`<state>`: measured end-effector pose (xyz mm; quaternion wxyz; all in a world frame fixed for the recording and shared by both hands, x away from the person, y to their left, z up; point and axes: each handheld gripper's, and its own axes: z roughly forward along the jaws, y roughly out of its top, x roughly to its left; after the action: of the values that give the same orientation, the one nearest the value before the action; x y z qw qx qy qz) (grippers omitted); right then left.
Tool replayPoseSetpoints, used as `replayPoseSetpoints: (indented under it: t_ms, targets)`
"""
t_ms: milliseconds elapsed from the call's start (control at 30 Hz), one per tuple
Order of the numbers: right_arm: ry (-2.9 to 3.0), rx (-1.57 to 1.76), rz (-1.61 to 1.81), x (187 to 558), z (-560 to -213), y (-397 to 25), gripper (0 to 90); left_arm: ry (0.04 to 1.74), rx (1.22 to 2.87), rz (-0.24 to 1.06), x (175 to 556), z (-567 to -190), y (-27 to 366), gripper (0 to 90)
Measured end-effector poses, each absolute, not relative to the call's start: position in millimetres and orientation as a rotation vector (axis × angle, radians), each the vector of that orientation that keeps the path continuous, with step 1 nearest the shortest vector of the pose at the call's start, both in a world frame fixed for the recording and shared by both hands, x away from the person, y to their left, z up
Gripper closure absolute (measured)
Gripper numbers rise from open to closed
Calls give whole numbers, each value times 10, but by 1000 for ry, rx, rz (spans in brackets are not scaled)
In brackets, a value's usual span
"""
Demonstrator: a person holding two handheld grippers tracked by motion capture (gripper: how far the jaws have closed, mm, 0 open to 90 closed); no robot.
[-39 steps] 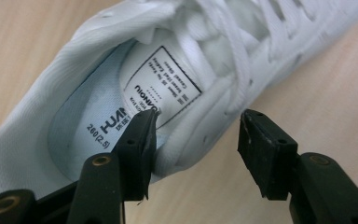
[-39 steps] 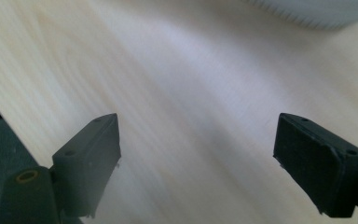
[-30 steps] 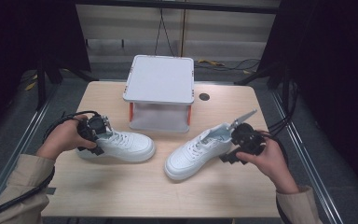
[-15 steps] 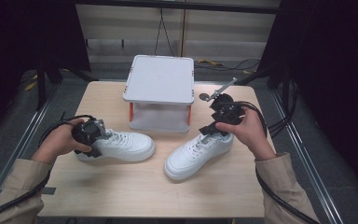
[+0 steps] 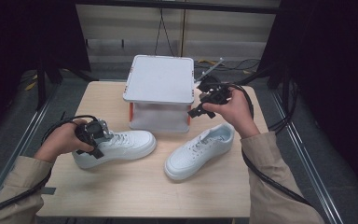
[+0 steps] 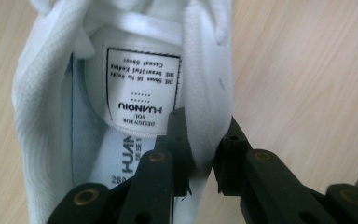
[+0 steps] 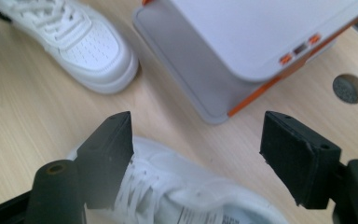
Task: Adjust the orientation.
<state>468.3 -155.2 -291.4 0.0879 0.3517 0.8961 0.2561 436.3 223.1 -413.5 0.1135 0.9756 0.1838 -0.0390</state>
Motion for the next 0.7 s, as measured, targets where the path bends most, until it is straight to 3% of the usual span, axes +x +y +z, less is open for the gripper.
replayPoseSetpoints:
  t_ms: [167, 300, 533, 700]
  targets:
    - [2651, 1066, 783, 4878, -2908, -1421, 253, 578, 2833, -78, 4381, -3923, 2084, 807]
    - [2650, 1099, 837, 5041, -2943, -1321, 310, 601, 2832, -102, 4397, -3897, 2018, 808]
    - [2602, 1180, 780, 5269, -3082, -1249, 519, 584, 2861, -140, 4283, -4058, 1942, 803]
    - [2596, 1206, 777, 5306, -3125, -1193, 591, 587, 2873, -155, 4248, -4146, 1951, 796]
